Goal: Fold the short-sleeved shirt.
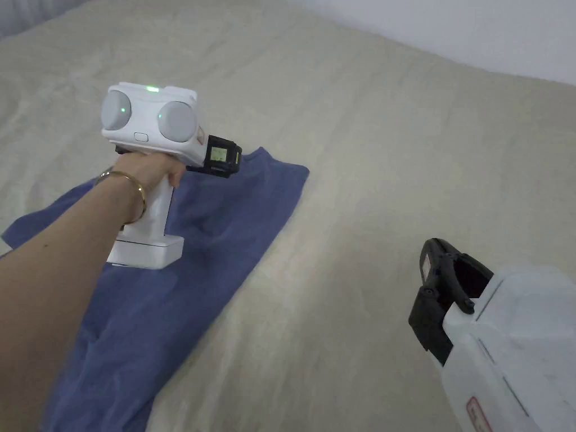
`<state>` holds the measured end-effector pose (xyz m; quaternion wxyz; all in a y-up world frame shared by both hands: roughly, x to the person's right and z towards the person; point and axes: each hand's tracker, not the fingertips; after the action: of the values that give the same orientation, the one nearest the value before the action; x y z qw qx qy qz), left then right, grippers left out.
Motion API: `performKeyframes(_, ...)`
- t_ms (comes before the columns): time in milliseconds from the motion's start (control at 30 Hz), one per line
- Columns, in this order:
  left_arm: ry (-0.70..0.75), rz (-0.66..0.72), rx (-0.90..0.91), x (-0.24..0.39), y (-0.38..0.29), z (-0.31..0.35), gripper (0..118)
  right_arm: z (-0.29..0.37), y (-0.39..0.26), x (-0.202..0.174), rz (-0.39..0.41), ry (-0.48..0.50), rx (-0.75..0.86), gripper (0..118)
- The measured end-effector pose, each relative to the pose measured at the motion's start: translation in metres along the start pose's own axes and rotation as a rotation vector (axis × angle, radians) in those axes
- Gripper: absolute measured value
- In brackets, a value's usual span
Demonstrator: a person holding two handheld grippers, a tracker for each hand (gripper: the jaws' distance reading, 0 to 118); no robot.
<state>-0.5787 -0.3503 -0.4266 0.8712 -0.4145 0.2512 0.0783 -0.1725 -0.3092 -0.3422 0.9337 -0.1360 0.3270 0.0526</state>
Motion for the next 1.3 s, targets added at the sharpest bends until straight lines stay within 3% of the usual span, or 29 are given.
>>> performKeyframes(133, -0.028, -0.045, -0.089, 0.011, 0.005, -0.037, 116, -0.010, -0.010, 0.008, -0.014, -0.002, -0.015, 0)
performKeyframes(233, -0.034, -0.020, -0.142, 0.017, 0.005, -0.057, 99, -0.014, -0.018, 0.012, -0.012, -0.003, -0.033, 0)
performKeyframes(333, -0.032, -0.003, -0.198, 0.020, 0.001, -0.071, 69, -0.016, -0.025, 0.016, -0.004, -0.003, -0.052, 0)
performKeyframes(367, -0.036, 0.000, -0.199, 0.021, -0.001, -0.072, 47, -0.016, -0.027, 0.018, -0.003, -0.005, -0.057, 0)
performKeyframes(433, -0.091, 0.067, -0.193, 0.023, -0.004, -0.071, 23, -0.016, -0.031, 0.021, -0.012, -0.007, -0.067, 0)
performKeyframes(467, -0.094, 0.084, -0.190, 0.026, -0.004, -0.070, 6, -0.015, -0.033, 0.022, -0.020, -0.008, -0.071, 0)
performKeyframes(633, -0.039, 0.052, -0.171, 0.037, -0.008, -0.062, 0, -0.007, -0.035, 0.026, -0.033, -0.020, -0.078, 0)
performKeyframes(800, -0.007, 0.073, -0.022, 0.035, -0.011, -0.019, 0, 0.012, -0.025, 0.029, -0.038, -0.026, -0.057, 0)
performKeyframes(1000, 0.012, 0.144, 0.137, 0.014, 0.002, 0.063, 0, 0.061, -0.006, 0.025, 0.002, -0.043, 0.009, 0)
performKeyframes(1300, 0.028, 0.195, 0.356, -0.028, 0.027, 0.222, 0, 0.137, 0.015, 0.021, -0.029, -0.066, 0.096, 0)
